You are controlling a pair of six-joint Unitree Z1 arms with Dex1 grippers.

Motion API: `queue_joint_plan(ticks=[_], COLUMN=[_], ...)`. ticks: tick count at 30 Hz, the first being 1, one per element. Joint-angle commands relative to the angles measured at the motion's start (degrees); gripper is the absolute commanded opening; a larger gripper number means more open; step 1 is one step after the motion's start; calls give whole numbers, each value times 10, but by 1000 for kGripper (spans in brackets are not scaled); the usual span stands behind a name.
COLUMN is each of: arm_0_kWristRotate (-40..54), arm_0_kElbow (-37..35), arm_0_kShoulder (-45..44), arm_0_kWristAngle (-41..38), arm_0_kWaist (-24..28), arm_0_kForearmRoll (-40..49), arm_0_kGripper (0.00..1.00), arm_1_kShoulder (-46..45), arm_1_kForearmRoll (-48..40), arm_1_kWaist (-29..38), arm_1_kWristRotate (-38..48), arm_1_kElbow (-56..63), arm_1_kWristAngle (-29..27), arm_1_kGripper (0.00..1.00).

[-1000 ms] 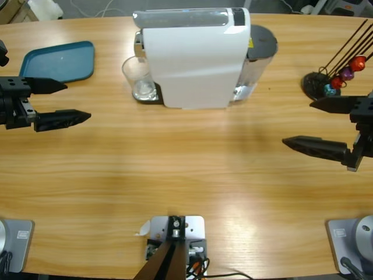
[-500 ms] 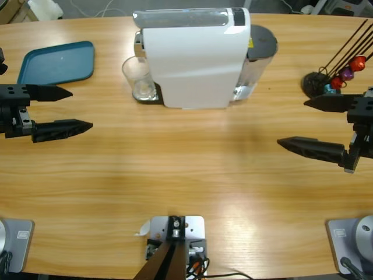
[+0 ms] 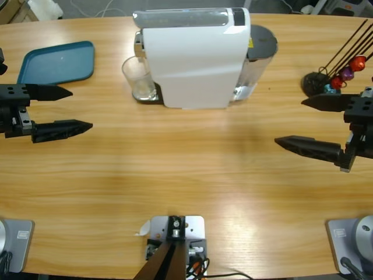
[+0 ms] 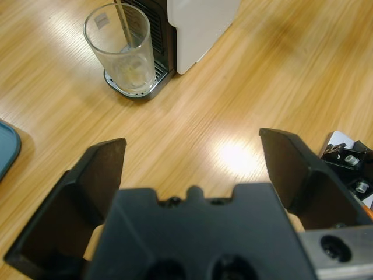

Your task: Pour coffee

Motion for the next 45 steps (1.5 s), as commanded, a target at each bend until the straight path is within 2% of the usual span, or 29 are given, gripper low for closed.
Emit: queue_joint_plan(ticks=[1, 16, 23, 29, 45], arm_0_kWristRotate=[7, 9, 20, 22, 16], arm_0_kElbow=[25, 30, 24, -9, -10], arm_0_kShoulder=[-3, -1, 29, 44, 69], arm_0_kWristAngle=[3, 9, 11, 12, 10], arm_0_kWaist=[2, 4, 29, 45, 47], arm_0_kForearmRoll=[-6, -7, -61, -61, -64], arm_0_kGripper=[996, 996, 996, 999, 996], arm_1_kShoulder=[-11, -8, -7, -4, -3], arm_1_kForearmRoll=[-9, -14, -13, -13, -15], arm_1_kWaist=[6, 6, 6, 6, 6], arm_1_kWristRotate=[-7, -6, -4, -4, -3], arm_1_kElbow=[23, 25, 26, 25, 26], arm_1_kWristAngle=[1, 2, 3, 3, 2], arm_1_kGripper=[1000, 1000, 1000, 996, 1000])
